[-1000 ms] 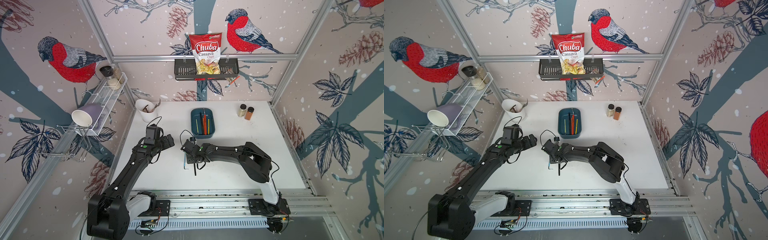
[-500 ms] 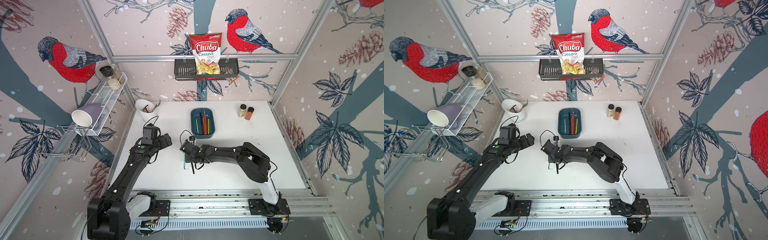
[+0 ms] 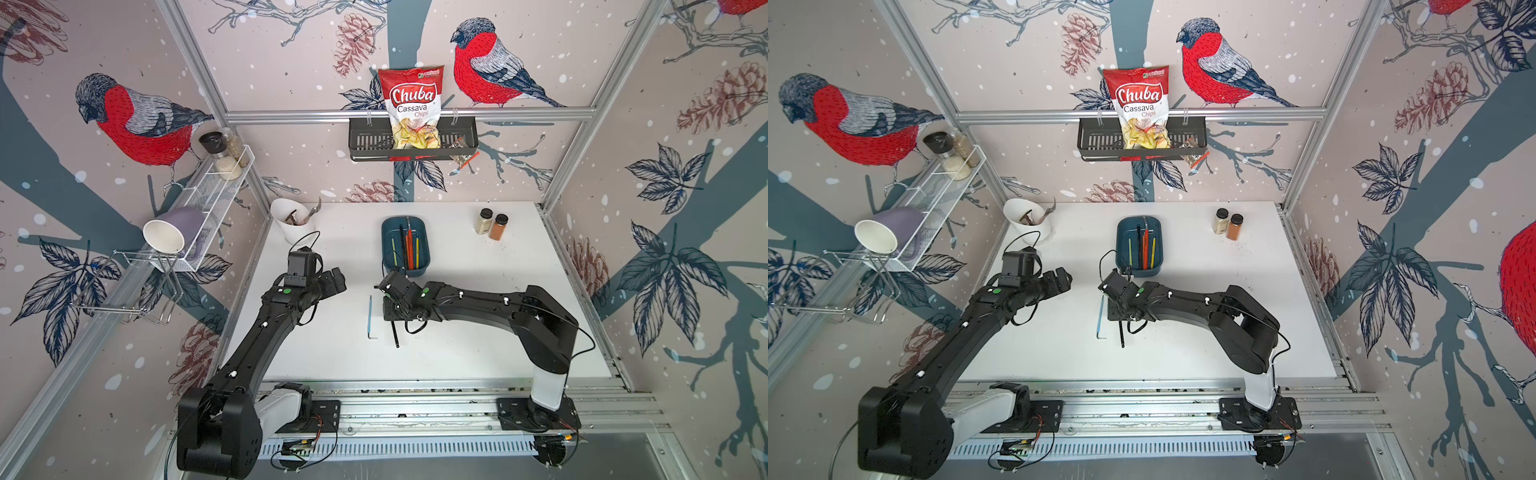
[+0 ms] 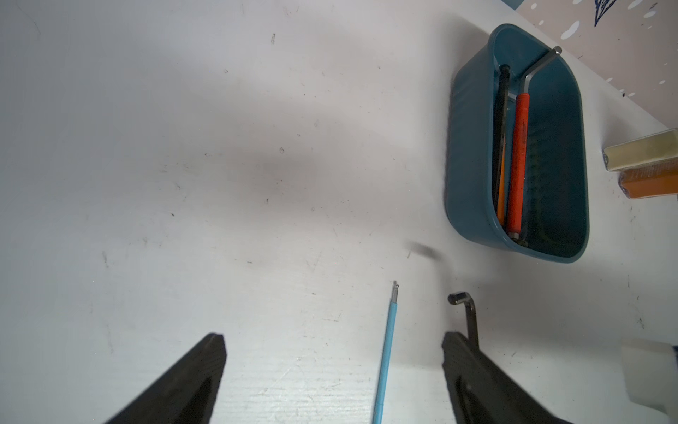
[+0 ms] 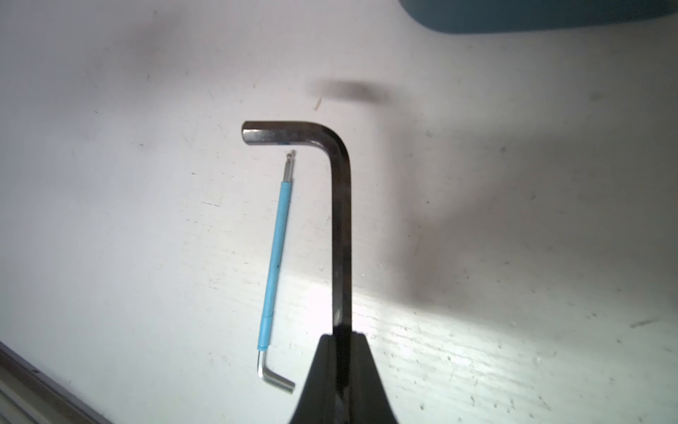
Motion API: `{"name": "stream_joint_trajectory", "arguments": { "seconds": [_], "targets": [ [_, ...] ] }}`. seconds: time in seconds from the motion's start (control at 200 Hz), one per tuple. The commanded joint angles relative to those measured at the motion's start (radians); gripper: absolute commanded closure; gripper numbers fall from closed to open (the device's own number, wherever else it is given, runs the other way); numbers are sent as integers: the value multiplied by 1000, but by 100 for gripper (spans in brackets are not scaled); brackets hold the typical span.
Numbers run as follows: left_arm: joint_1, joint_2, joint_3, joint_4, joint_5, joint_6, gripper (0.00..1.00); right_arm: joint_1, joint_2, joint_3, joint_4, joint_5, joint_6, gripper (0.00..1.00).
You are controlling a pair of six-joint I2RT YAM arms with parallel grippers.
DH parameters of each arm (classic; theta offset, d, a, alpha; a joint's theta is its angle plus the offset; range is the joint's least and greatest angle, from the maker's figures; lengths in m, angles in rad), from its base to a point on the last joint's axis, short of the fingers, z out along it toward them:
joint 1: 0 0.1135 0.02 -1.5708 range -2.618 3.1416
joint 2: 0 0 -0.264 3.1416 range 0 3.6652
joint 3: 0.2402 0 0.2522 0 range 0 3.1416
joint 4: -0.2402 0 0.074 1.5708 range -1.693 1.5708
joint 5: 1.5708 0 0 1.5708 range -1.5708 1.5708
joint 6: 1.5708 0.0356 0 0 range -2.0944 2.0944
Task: Put the hex key on the desktop into the storage box
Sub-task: Pick up the Allen key from the center of the board, then place the Allen key in the storage box.
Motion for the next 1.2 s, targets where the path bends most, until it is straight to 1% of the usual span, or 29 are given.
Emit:
{"name": "stream_joint_trajectory", "arguments": {
  "seconds": [0.0, 0.285, 0.45, 0.605, 0.915, 1.09, 1.195],
  "targets": [
    [2, 11, 7, 15, 38, 16, 4, -12, -34, 2, 13, -16, -1, 100],
    [2, 19, 8, 25, 72, 23, 4, -44, -86, 34, 10, -40, -10, 100],
    [2, 24, 5, 32, 97, 25, 4, -58, -107, 50, 10, -33, -21, 100],
    [2, 39, 7, 29, 99, 25, 4, -75, -128, 63, 13, -39, -39, 100],
    [2, 39, 8, 29, 94, 27, 4, -162, -138, 98, 10, -79, -78, 100],
    [2, 38, 1, 37, 105, 24, 4, -223, -135, 111, 21, -102, -94, 100],
    [2, 44, 3, 37, 131, 24, 4, -264, -126, 115, 40, -124, -108, 100]
  ]
}}
